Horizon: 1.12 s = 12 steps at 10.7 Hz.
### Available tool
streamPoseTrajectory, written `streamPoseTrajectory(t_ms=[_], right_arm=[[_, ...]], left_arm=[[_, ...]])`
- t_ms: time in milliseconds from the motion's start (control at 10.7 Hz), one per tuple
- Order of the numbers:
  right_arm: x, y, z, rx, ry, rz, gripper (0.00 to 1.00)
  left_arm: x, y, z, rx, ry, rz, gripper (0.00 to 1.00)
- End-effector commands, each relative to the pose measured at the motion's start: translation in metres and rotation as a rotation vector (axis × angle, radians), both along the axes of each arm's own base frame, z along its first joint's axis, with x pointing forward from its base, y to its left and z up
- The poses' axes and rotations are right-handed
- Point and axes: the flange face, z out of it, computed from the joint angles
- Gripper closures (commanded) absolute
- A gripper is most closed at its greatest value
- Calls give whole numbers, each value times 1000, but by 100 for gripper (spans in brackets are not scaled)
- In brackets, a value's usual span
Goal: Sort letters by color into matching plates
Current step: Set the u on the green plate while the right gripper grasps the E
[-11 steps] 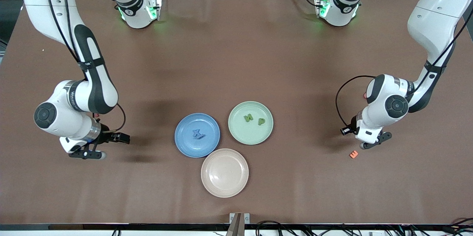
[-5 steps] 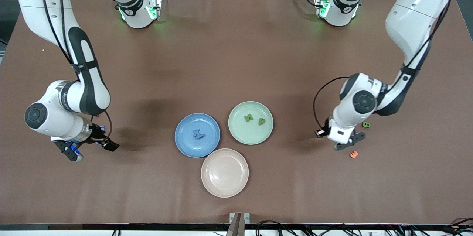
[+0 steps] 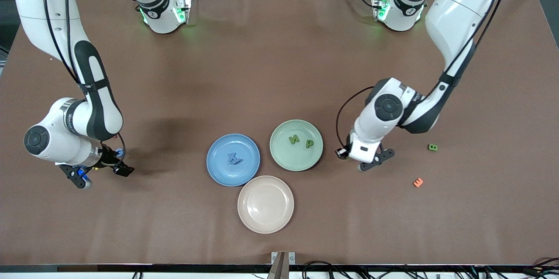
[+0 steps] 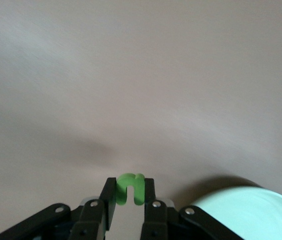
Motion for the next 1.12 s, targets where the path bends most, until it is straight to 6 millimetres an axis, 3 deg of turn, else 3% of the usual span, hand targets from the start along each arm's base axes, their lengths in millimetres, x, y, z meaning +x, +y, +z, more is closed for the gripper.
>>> streamPoseTrajectory(t_ms=[0,280,467,561,654,747,1028], right_arm=[[-7,-30,-13,-4,10,60,0],[-9,-37,-22,-21,-8,66,0],[-9,-38,-29,-29,-22,64,0],[-9,-36,-33,-31,-26,68,0],[-9,-37,-37,-33,-28,68,0],[-10,-38,-38,-34,-28,72,0],[-13,-40,-44,-39,-42,110,10]], left_arm=[[-16,-68,22,-56,-9,40,100],[-48,-139,34,-114,4,6,100],[-56,-153,34,-119,3,1,100],[-58,-157,35,-119,2,-6,77],[-58,-156,36,-112,-8,-22,17],[-57,-155,37,-108,-14,-32,0],[-51,-147,38,-102,-21,-29,0]])
